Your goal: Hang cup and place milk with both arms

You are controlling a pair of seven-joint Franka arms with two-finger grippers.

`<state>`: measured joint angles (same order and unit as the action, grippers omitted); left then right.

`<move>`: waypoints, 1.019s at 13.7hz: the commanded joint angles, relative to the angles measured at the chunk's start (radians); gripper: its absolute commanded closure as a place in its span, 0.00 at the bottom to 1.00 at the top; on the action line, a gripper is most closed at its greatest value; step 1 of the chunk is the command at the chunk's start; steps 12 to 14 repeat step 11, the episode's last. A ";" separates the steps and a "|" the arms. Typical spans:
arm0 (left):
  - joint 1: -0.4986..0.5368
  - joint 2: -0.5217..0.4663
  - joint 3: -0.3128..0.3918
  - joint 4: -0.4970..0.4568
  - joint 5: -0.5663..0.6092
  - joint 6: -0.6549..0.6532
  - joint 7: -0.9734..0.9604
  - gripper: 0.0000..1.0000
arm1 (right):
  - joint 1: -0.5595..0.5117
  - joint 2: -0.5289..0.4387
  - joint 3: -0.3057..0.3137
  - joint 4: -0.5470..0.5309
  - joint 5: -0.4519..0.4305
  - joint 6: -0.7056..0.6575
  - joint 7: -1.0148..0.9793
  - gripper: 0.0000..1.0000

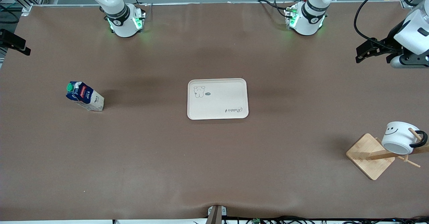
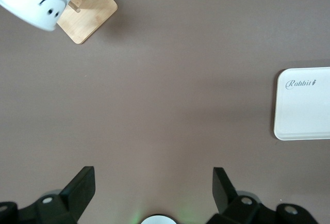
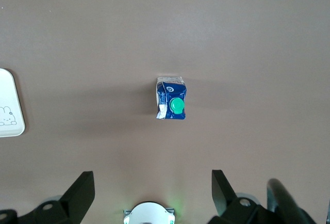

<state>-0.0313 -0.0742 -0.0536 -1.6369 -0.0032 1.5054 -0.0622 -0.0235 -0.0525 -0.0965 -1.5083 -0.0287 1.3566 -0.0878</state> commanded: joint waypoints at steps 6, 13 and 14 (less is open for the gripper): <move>0.001 0.025 0.000 0.040 -0.003 -0.007 -0.013 0.00 | 0.013 -0.024 0.014 -0.021 -0.004 -0.008 0.158 0.00; 0.002 0.027 0.000 0.040 -0.003 -0.007 -0.014 0.00 | 0.010 -0.024 0.012 -0.021 -0.004 -0.016 0.157 0.00; 0.002 0.027 0.000 0.040 -0.003 -0.007 -0.014 0.00 | 0.010 -0.024 0.012 -0.021 -0.004 -0.016 0.157 0.00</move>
